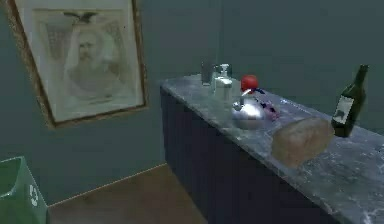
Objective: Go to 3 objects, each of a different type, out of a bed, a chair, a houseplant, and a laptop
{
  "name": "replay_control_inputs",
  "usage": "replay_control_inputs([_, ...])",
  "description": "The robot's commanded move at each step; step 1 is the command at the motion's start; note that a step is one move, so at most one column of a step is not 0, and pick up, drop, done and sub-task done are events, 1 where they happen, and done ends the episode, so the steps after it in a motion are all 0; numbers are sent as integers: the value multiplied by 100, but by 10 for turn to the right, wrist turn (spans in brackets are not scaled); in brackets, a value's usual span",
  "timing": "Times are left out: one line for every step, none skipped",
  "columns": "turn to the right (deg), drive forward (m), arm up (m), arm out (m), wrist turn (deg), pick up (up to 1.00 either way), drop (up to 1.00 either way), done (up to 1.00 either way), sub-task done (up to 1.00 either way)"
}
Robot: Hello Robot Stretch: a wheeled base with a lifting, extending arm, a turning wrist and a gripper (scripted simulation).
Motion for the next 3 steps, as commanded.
replay_control_inputs([450, 0, 0, 0, 0, 0, 0, 0, 0])
replay_control_inputs([450, 0, 0, 0, 0, 0, 0, 0, 0])
replay_control_inputs([390, 0, 0, 0, 0, 0, 0, 0, 0])
